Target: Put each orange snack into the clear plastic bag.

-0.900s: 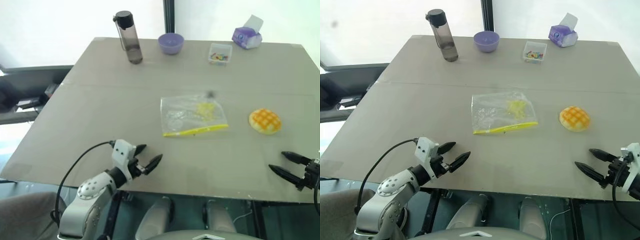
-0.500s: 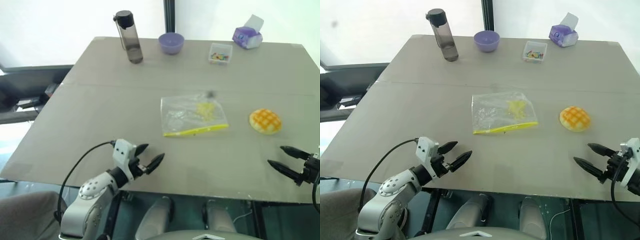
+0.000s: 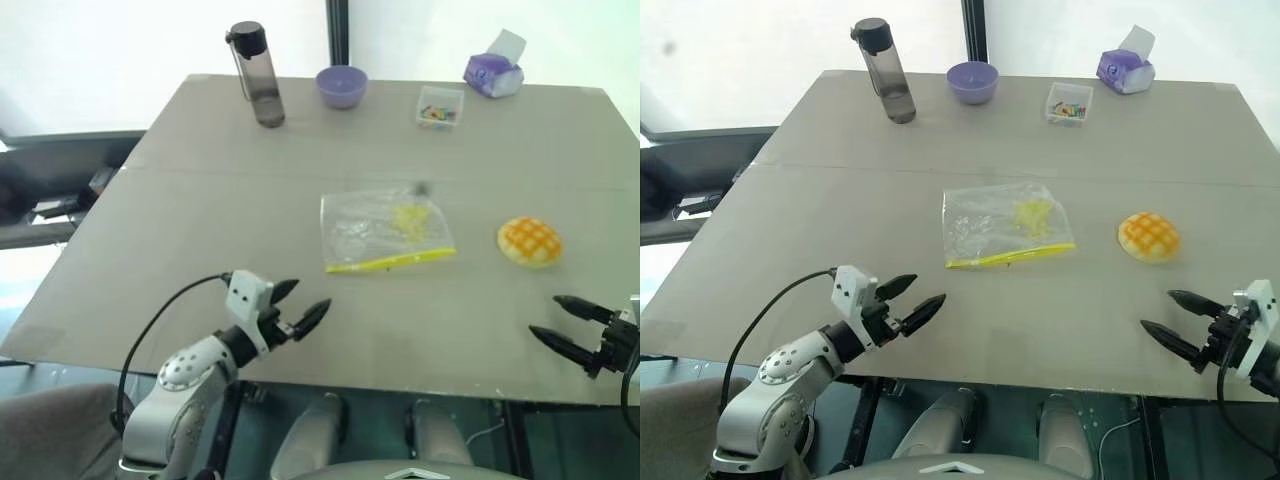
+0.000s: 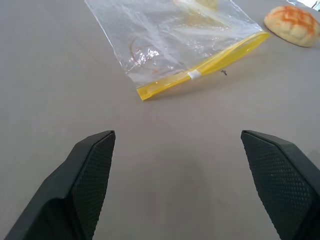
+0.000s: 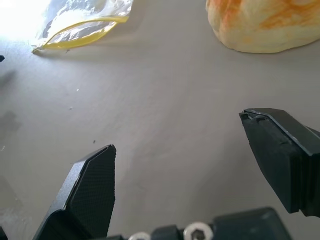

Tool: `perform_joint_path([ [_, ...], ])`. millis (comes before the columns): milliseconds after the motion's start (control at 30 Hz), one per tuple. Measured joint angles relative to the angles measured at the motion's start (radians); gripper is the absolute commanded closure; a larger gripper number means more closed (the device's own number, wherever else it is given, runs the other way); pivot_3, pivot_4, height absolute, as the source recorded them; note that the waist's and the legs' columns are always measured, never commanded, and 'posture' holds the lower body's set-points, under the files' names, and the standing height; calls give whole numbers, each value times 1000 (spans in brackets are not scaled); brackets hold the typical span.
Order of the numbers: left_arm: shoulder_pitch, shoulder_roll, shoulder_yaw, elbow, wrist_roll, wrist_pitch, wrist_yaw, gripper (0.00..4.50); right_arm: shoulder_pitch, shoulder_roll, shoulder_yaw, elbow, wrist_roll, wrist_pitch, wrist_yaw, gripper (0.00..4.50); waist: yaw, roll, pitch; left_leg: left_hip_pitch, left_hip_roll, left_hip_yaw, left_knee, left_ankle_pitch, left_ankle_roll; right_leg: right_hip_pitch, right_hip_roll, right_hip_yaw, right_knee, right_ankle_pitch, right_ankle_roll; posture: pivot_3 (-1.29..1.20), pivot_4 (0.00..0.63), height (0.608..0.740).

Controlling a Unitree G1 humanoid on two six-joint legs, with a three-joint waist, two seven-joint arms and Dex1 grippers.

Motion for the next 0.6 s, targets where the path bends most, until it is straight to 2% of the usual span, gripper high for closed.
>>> perform_joint_path([
  [133,-178,-49,89,110,-120,181,110,240,-45,-1,69,-148,-5,-35,24,3,-3,0,0,1,0,-1,2,1,0,0,2,-1,3,0,1,0,150,739],
  [267,-340,-37,177,207,-243,359,173,240,-134,-7,126,-249,-23,-40,4,3,-2,-1,1,1,-1,-2,2,2,3,0,1,-1,3,0,1,0,150,739],
  [467,-487,-46,213,374,-308,485,205,240,-235,-16,203,-283,-103,-78,-26,3,0,-2,1,-1,-2,-2,2,4,-2,-1,0,-2,3,0,0,0,150,739],
  [600,-564,-52,197,466,-313,505,183,240,-270,-21,232,-296,-142,-86,-53,3,0,-2,1,-1,-2,-3,2,5,-2,-1,0,-2,4,1,0,0,150,739],
])
